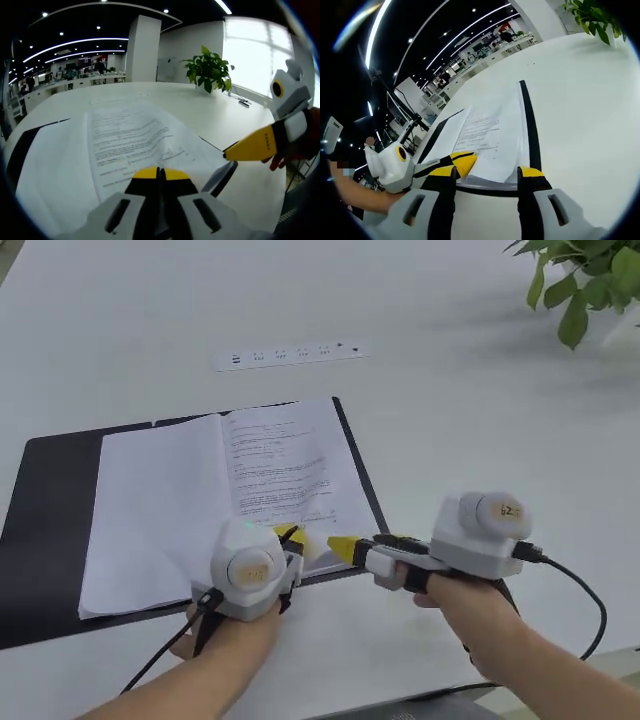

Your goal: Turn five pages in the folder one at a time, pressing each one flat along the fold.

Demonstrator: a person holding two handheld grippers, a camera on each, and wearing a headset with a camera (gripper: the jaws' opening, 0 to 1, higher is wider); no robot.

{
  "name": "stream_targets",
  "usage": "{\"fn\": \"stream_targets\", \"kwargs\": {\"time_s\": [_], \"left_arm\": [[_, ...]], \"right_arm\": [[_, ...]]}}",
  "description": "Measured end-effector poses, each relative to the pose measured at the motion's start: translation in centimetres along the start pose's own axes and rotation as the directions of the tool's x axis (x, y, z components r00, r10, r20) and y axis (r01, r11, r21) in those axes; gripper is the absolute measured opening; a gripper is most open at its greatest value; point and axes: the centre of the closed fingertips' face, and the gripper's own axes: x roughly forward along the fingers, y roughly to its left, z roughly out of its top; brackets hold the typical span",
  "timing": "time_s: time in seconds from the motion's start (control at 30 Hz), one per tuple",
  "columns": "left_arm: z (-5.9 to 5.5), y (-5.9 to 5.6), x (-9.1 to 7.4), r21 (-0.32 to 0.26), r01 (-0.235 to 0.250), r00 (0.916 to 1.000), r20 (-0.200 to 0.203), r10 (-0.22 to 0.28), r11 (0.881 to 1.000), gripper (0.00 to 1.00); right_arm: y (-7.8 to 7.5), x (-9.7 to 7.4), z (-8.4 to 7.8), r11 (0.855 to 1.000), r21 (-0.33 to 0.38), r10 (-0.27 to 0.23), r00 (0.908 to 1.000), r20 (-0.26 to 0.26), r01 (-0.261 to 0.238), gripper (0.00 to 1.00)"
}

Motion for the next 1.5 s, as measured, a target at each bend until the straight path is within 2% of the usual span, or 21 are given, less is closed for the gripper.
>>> {"fn": "stream_targets", "kwargs": {"time_s": [0.13, 0.2, 0.33, 0.43, 0.5, 0.6, 0.73, 0.8, 0.9, 0.97, 1.07, 1.13, 1.17, 1.3, 1.33, 1.4, 1.5], "left_arm": [[0.0, 0.0, 0.0, 0.002, 0.000, 1.0000, -0.001, 0.000, 1.000, 0.00], [0.0, 0.0, 0.0, 0.001, 0.000, 1.0000, -0.003, 0.000, 1.000, 0.00], [0.0, 0.0, 0.1, 0.000, 0.000, 0.9999, -0.011, 0.000, 1.000, 0.00], [0.0, 0.0, 0.1, -0.002, 0.004, 0.9998, -0.020, -0.004, 1.000, 0.01], [0.0, -0.2, 0.1, 0.006, 0.010, 0.9996, -0.025, -0.010, 1.000, 0.02], [0.2, -0.2, 0.0, -0.014, 0.022, 0.9989, -0.042, -0.023, 1.000, 0.03], [0.2, 0.0, -0.8, -0.029, 0.035, 0.9968, -0.070, -0.037, 0.999, 0.03], [0.0, 0.3, -1.6, -0.039, 0.033, 0.9956, -0.087, -0.036, 0.999, 0.05], [0.2, 1.0, -3.2, -0.061, 0.036, 0.9941, -0.100, -0.042, 0.998, 0.15], [0.5, 1.3, -4.0, -0.045, 0.044, 0.9938, -0.101, -0.048, 0.998, 0.20], [1.7, 2.2, -6.2, -0.040, 0.043, 0.9953, -0.085, -0.046, 0.998, 0.24], [2.3, 2.6, -7.3, -0.054, 0.050, 0.9957, -0.076, -0.054, 0.997, 0.26], [2.7, 2.8, -8.2, -0.040, 0.054, 0.9961, -0.067, -0.057, 0.998, 0.28], [4.3, 4.0, -10.8, -0.025, 0.042, 0.9986, -0.030, -0.043, 0.999, 0.36], [4.8, 4.5, -11.8, -0.026, 0.032, 0.9993, -0.018, -0.033, 0.999, 0.37], [5.5, 5.4, -13.4, -0.038, 0.011, 0.9999, 0.000, -0.011, 0.999, 0.39], [6.0, 6.8, -15.6, -0.035, -0.016, 0.9998, 0.011, 0.016, 0.999, 0.41]], "right_arm": [[-0.2, 0.1, -0.1, 1.000, 0.008, -0.002, 0.9999, -0.012, 0.002, 0.43], [-0.5, 0.1, -0.2, 1.000, 0.005, -0.020, 0.9997, -0.017, 0.020, 0.37], [-1.6, 0.1, 0.0, 0.998, 0.044, -0.054, 0.9985, -0.012, 0.055, 0.19], [-2.5, -0.3, -0.1, 0.995, 0.042, -0.094, 0.9954, -0.015, 0.095, 0.00], [-2.4, -0.4, 0.0, 0.994, 0.044, -0.095, 0.9954, -0.007, 0.095, 0.00], [-2.4, -0.7, 0.3, 0.993, 0.066, -0.101, 0.9948, 0.009, 0.101, 0.00], [-1.8, -1.3, 1.0, 0.994, 0.082, -0.078, 0.9963, 0.037, 0.075, 0.00], [-1.1, -1.7, 1.6, 0.993, 0.111, -0.050, 0.9966, 0.065, 0.043, 0.00], [0.4, -2.2, 2.6, 0.993, 0.116, -0.006, 0.9956, 0.094, -0.004, 0.00], [2.1, -2.6, 3.7, 0.991, 0.121, 0.044, 0.9909, 0.127, -0.060, 0.00], [4.8, -3.1, 5.1, 0.984, 0.121, 0.111, 0.9792, 0.170, -0.132, 0.00], [6.2, -3.2, 5.7, 0.979, 0.109, 0.151, 0.9720, 0.181, -0.172, 0.00], [7.3, -3.2, 6.0, 0.976, 0.098, 0.172, 0.9674, 0.186, -0.193, 0.00], [11.6, -3.0, 6.6, 0.961, 0.068, 0.249, 0.9488, 0.194, -0.267, 0.00], [12.0, -2.9, 6.6, 0.959, 0.064, 0.258, 0.9466, 0.193, -0.275, 0.00], [14.0, -2.5, 6.6, 0.954, 0.045, 0.284, 0.9399, 0.189, -0.297, 0.00], [16.9, -1.4, 6.1, 0.941, 0.020, 0.330, 0.9288, 0.168, -0.338, 0.00]]}}
